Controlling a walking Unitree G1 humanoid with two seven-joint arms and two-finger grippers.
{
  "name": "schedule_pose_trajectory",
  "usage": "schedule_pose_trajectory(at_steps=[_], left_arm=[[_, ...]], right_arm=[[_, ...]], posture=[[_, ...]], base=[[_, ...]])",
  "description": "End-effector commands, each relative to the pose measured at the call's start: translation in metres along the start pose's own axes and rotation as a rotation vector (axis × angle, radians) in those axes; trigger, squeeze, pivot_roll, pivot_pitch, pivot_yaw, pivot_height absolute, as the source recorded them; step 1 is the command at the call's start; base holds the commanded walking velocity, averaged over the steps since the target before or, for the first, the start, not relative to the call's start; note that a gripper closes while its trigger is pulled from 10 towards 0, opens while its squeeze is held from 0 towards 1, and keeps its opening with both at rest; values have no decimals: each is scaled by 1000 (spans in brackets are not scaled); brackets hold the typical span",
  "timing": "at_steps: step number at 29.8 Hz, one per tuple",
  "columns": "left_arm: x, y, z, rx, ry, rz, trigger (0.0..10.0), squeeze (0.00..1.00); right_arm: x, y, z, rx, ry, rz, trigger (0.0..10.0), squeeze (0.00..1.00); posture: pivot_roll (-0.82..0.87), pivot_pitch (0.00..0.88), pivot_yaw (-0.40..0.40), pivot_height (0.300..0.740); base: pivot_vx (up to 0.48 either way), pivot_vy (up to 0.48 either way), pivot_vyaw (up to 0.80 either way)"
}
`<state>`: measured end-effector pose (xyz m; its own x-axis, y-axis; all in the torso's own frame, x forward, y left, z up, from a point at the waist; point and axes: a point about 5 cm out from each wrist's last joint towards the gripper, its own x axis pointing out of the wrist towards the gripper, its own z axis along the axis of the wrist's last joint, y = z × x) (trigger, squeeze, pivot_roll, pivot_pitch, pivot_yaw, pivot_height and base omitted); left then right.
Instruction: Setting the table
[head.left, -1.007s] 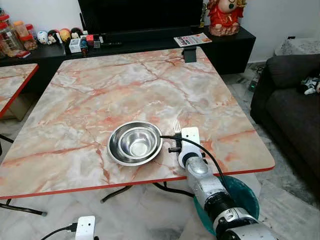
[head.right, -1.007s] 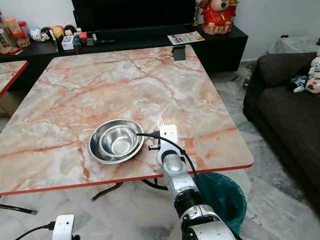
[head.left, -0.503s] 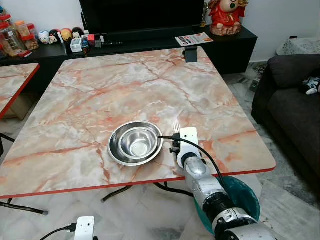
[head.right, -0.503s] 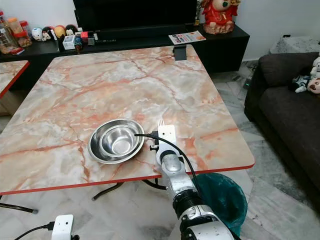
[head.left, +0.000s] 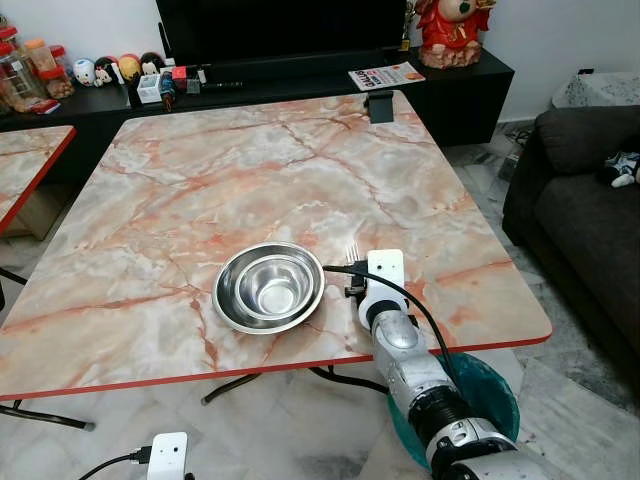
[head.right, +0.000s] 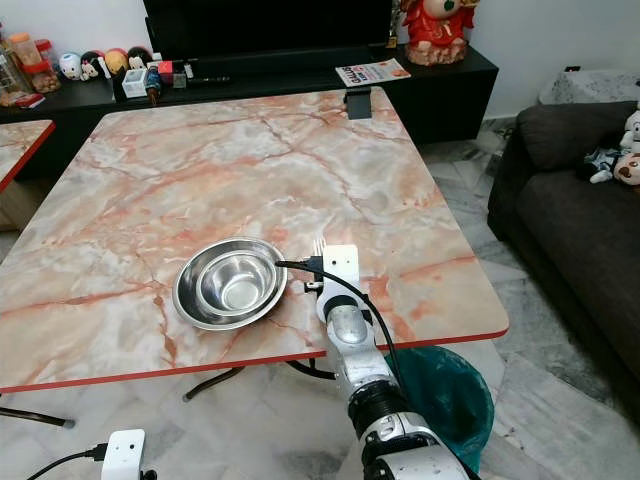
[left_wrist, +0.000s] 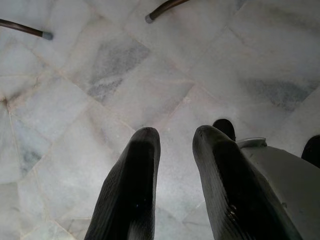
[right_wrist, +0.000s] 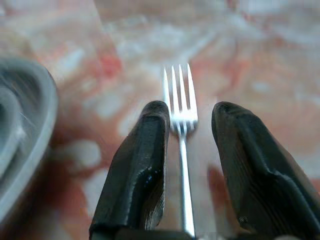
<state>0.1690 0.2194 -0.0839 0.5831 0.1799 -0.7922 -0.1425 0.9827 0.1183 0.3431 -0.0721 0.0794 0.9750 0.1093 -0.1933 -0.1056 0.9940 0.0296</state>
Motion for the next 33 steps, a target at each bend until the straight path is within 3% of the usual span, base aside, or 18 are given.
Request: schedule_pose_trajectory(at_steps=[1,6,9,16,22,25,33], left_arm=[[0,7,-1,-5,11,24,10000,0],[0,6,2,-25,-17,26,10000,0],[0,5,3,-30,-25,24,10000,0],[0,0,2,-53,-22,7,10000,0],[0,-2,1,-64,-26,-4,10000,0],[0,-2,1,-65,-28,-5,10000,0],[0,-1,3,-78,-37,-6,10000,0]], right_arm=[[0,3,15,-17,-107,17,10000,0],[-10,-2,33,-125,-320,-5,10000,0],[-14,-8,32,-136,-356,-22,10000,0],[-24,-35,9,-161,-319,-94,10000,0],[-30,-48,12,-184,-363,-163,10000,0],[-31,-52,17,-184,-396,-207,10000,0],[-29,-50,26,-199,-441,-227,10000,0]], posture=[[12,26,71,740],[7,25,72,740],[3,26,70,740],[2,29,66,740],[-7,31,70,740],[-5,31,70,740],[-2,28,67,740]], base=[[0,0,0],[0,0,0],[0,0,0],[0,0,0],[0,1,0],[0,-217,0],[0,225,0]])
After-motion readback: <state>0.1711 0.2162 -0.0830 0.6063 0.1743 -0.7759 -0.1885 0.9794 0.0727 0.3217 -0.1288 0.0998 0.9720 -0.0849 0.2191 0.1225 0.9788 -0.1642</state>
